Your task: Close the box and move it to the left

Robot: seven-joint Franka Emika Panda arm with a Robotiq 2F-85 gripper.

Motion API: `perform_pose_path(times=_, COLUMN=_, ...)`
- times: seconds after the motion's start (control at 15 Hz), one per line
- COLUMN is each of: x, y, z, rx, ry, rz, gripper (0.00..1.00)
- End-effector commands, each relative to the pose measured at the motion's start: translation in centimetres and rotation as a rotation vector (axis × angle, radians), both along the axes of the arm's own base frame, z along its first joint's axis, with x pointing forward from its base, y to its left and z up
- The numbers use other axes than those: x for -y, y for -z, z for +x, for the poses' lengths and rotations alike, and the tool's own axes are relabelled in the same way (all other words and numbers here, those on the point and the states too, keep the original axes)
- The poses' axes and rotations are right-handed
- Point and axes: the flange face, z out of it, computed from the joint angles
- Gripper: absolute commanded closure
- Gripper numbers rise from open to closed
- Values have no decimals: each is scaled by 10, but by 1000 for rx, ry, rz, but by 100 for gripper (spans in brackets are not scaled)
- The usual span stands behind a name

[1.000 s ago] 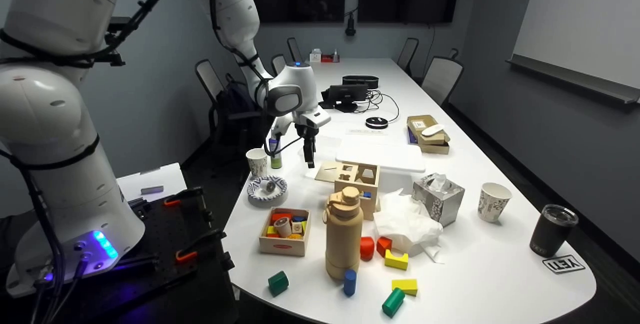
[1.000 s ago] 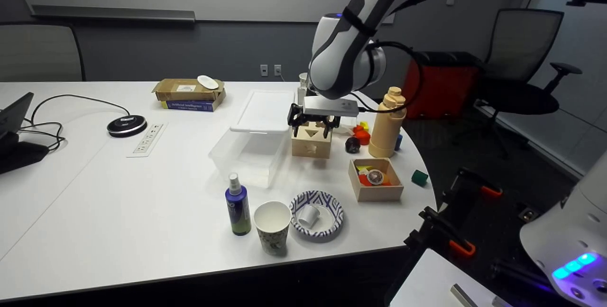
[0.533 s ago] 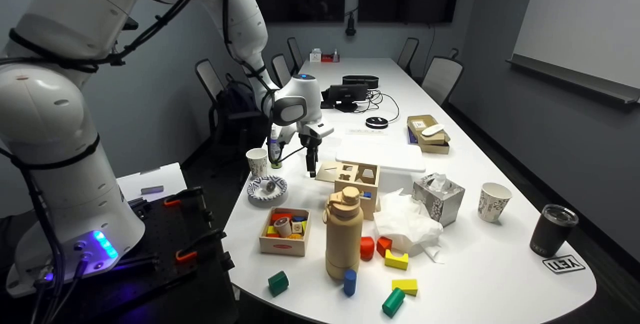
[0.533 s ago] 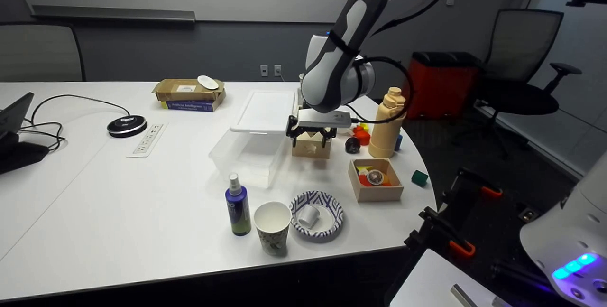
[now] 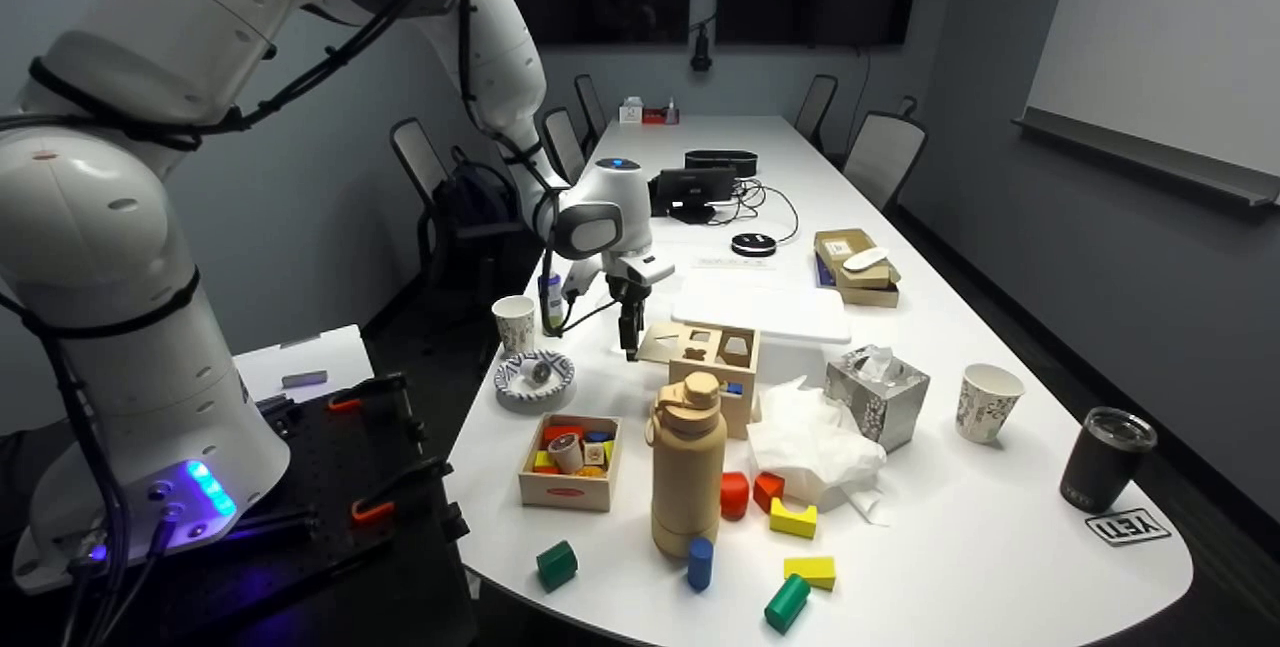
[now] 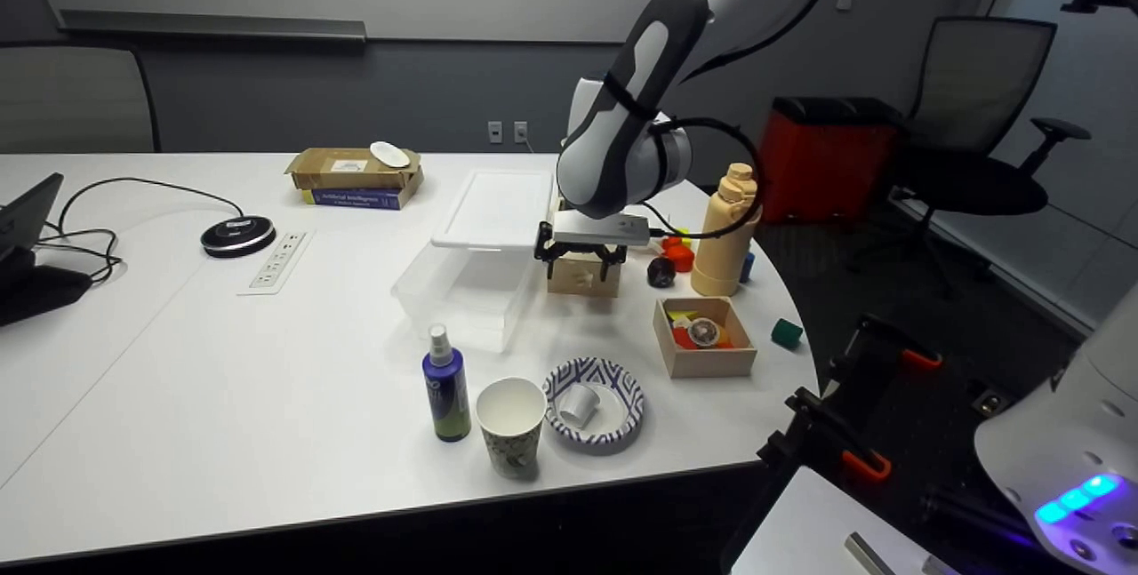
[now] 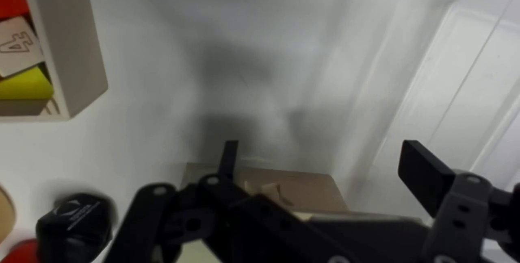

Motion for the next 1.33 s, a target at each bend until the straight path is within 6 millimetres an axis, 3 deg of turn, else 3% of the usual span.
perform_pose_path(times=0.0, x=2, y=-6, z=13, rx=8, ry=49, rz=3, gripper=0)
perform_pose_path(times=0.67, x=33, y=-4, z=39, rx=65, ry=147, rz=-52, gripper=0)
perform_pose_path(times=1.27, x=28, y=-7, z=41, rx=57, ry=137, rz=-55, gripper=0)
